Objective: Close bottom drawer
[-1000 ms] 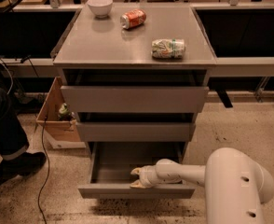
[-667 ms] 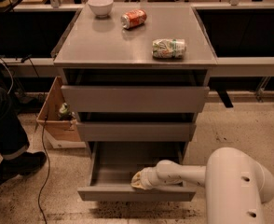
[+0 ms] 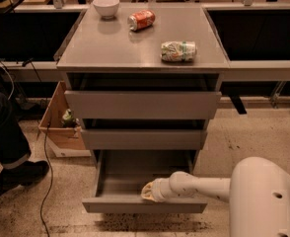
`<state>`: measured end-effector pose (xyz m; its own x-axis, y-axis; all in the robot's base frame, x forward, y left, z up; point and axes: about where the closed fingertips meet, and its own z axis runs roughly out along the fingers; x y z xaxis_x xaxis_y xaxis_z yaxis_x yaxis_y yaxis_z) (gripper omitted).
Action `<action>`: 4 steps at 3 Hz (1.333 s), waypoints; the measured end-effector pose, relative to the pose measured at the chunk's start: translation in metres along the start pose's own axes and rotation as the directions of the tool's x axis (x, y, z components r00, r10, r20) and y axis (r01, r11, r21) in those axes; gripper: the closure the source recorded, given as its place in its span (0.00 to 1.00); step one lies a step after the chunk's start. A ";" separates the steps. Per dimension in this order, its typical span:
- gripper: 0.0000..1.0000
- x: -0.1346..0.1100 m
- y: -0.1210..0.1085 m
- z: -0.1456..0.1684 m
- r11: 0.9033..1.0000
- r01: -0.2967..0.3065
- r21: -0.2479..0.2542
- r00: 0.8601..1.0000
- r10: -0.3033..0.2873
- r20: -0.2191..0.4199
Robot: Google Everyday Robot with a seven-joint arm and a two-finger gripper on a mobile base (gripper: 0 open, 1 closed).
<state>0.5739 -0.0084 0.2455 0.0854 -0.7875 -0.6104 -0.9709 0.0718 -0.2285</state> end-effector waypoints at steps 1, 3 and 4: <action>1.00 0.004 0.012 -0.007 1.000 -0.011 -0.015 1.000 0.011 -0.013; 1.00 0.041 0.058 -0.008 0.997 -0.043 -0.058 0.998 0.040 -0.054; 1.00 0.052 0.067 -0.006 0.997 -0.046 -0.053 0.997 0.043 -0.056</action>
Offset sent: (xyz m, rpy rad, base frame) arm -0.0423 -0.0193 -0.0208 -0.0230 0.0757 0.0076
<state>0.5117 -0.0481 0.2033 0.0306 -0.8167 -0.5762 -0.9844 0.0753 -0.1591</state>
